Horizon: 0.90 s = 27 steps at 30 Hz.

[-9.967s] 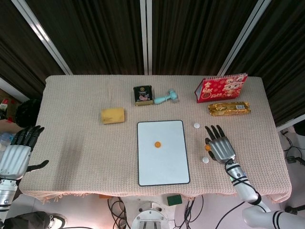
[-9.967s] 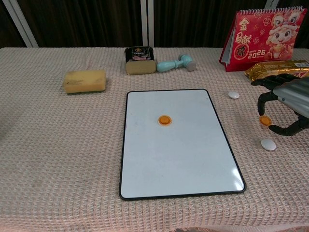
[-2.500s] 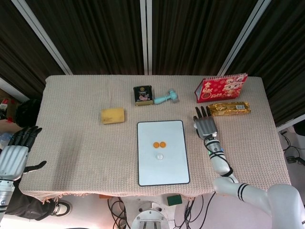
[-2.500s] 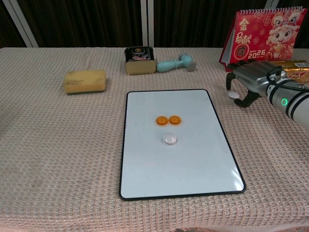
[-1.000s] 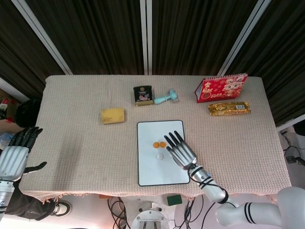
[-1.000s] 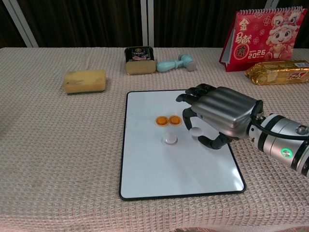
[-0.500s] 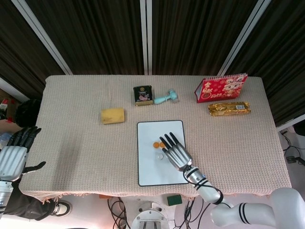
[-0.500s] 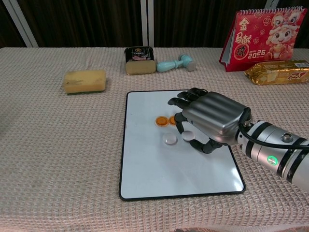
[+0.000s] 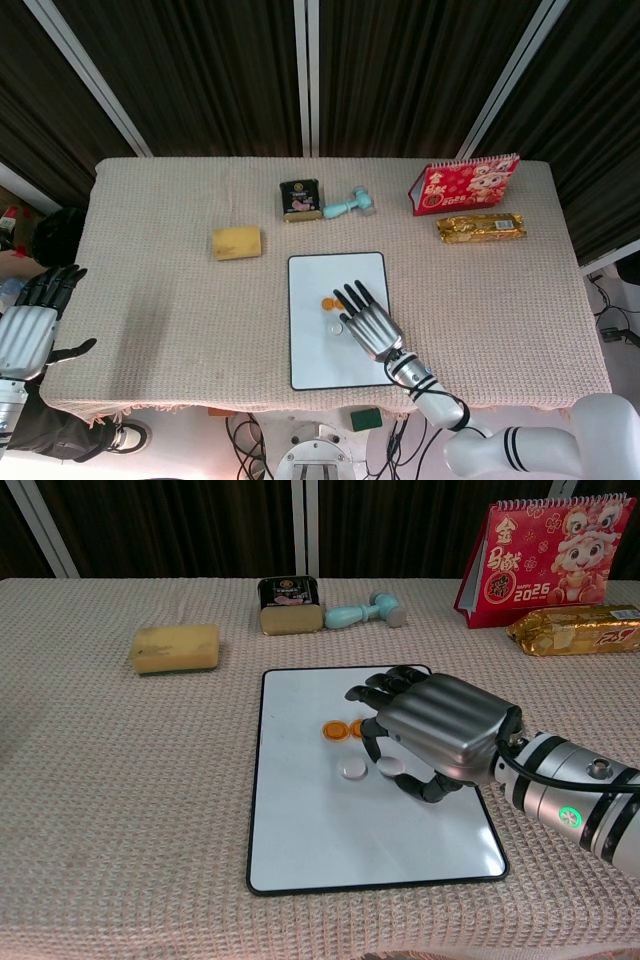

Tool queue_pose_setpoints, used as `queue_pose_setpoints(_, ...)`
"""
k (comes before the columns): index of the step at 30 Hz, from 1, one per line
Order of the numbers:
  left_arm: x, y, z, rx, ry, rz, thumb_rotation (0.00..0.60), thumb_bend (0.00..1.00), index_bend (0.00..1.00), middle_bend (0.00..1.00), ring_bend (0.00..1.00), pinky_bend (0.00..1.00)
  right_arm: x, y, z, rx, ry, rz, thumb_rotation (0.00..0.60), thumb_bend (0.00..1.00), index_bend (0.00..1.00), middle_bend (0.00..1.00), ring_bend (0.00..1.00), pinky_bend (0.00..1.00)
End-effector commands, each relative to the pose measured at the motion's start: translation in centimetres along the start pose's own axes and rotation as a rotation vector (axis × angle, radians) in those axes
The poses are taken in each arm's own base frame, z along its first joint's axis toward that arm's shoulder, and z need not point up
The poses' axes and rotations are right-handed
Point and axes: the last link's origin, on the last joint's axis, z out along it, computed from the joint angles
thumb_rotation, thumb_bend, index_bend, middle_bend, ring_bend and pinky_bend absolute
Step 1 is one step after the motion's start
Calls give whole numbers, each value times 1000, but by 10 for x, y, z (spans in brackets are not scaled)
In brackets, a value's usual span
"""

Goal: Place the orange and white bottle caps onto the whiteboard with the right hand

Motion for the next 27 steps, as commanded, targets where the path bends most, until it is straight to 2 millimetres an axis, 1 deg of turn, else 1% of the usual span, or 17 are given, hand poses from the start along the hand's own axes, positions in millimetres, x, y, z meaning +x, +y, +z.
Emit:
queue_pose_setpoints(1,0,0,0,0,1,-1,575,86,89,68,0,115,0,0,0,0,0,1,600,375,390,16,0,0)
queue_pose_setpoints(7,0,0,0,1,1,-1,577,86,89,68,0,115,1,1,0,-8,6,0,600,371,350,11,0,0)
queue_pose_setpoints(20,0,0,0,1,2,-1,578,86,89,68,0,115,7,3,-3,-22,32,16,600,368,323,7,0,0)
queue_pose_setpoints(27,0,0,0,-1,1,0,576,86,89,68,0,115,6,4,-5,-19,31,16,600,367,317,8,0,0)
